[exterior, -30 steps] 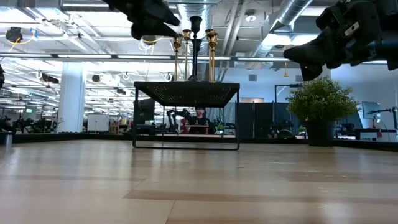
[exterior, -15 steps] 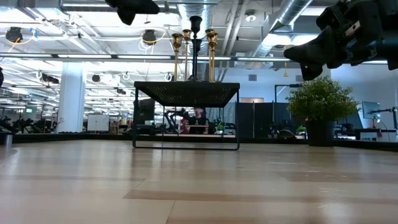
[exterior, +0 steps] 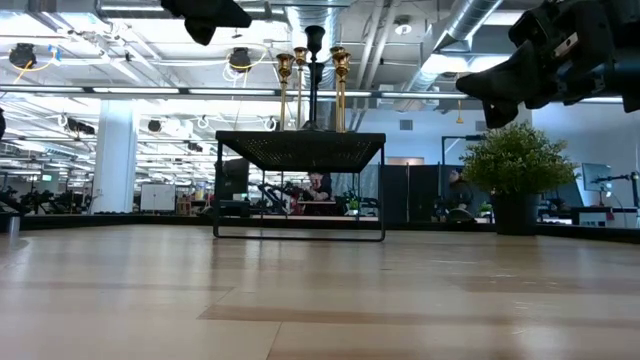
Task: Pick & Place candle stick holders
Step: Return to Home Position
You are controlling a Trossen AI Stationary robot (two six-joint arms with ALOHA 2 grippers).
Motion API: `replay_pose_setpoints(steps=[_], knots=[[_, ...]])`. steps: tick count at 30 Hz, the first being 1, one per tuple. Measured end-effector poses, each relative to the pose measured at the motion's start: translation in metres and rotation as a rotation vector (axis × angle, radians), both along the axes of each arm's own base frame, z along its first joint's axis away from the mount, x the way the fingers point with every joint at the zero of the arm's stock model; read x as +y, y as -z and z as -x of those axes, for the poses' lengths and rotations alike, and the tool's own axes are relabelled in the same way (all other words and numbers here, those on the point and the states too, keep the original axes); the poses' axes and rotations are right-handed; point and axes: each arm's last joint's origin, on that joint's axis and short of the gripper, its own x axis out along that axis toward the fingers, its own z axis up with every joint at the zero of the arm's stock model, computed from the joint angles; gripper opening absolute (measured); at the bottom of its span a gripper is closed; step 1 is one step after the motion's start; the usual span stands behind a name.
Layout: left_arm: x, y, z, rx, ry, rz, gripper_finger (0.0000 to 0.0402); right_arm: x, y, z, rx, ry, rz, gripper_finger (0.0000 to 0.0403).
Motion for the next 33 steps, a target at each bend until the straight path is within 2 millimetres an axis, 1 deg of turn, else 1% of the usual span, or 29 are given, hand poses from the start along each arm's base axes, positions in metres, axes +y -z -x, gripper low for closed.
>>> replay_pose_setpoints(steps=[5, 11, 13, 17, 21, 24, 27, 33], knots=[[0.000, -0.002, -0.001, -0.019, 0.000, -0.005, 0.0010, -0.001, -0.005, 0.000, -0.048, 0.025, 0.007, 0.0000], [0.000, -0.003, 0.001, -0.027, 0.000, -0.002, 0.0005, 0.000, -0.004, 0.000, -0.038, 0.008, 0.015, 0.0000], [0.000, -0.004, 0.004, -0.027, 0.010, -0.031, 0.0005, 0.000, -0.003, 0.000, -0.033, -0.003, 0.031, 0.0000], [0.001, -0.009, 0.017, -0.045, 0.049, -0.056, 0.0005, 0.000, -0.006, 0.004, -0.039, -0.005, 0.031, 0.0000], [0.002, -0.011, 0.033, -0.069, 0.077, -0.047, 0.0004, -0.001, -0.008, 0.015, -0.020, -0.006, 0.031, 0.0000], [0.001, -0.001, 0.043, -0.083, 0.099, -0.042, 0.0005, -0.001, -0.009, 0.024, 0.001, -0.003, -0.011, 0.0000], [0.000, 0.017, 0.051, -0.083, 0.115, -0.040, 0.0004, -0.001, -0.012, 0.033, -0.013, -0.003, -0.042, 0.0000], [-0.002, 0.048, 0.064, -0.165, 0.150, -0.030, 0.0005, -0.002, -0.019, 0.050, -0.076, 0.000, -0.038, 0.0000]])
